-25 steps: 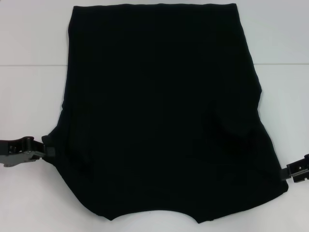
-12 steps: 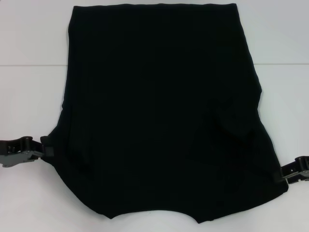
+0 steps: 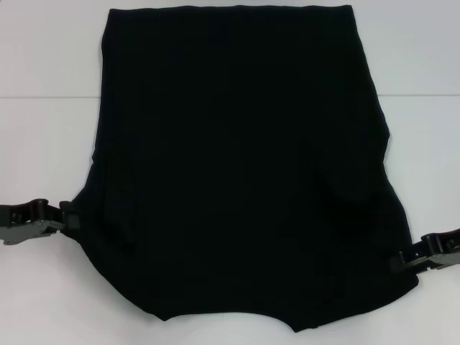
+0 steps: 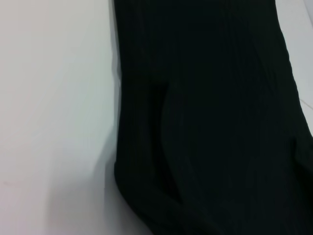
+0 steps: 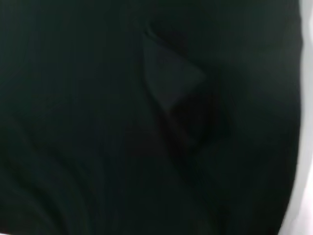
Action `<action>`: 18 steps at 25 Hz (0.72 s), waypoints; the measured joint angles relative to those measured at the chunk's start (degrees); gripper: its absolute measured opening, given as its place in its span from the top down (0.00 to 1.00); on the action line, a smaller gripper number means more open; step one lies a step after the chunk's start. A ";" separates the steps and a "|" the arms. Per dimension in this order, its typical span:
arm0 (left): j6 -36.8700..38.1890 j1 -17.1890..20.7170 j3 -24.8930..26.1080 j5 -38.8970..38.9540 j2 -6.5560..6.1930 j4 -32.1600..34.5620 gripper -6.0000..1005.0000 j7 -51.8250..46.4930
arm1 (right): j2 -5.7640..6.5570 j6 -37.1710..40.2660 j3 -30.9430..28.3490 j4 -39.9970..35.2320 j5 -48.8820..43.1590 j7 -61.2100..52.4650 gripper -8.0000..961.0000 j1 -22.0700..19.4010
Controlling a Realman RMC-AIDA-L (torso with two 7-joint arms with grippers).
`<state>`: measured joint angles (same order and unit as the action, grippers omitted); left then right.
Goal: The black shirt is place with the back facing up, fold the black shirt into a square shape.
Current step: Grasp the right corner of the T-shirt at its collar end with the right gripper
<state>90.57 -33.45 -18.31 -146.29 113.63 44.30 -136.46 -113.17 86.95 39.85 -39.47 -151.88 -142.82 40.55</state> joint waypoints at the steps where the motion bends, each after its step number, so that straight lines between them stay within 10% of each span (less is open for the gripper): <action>1: -0.11 0.00 0.02 0.00 0.00 0.00 0.95 -0.07 | -0.11 0.00 -0.12 0.00 0.23 0.05 0.46 0.07; 18: -0.10 -0.13 0.03 0.05 0.01 -0.09 0.95 -0.55 | 0.00 0.78 -0.50 0.86 1.86 -0.01 0.59 0.34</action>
<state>90.47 -33.58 -18.28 -146.24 113.64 44.20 -137.00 -113.17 87.74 39.35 -38.61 -150.02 -142.83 40.90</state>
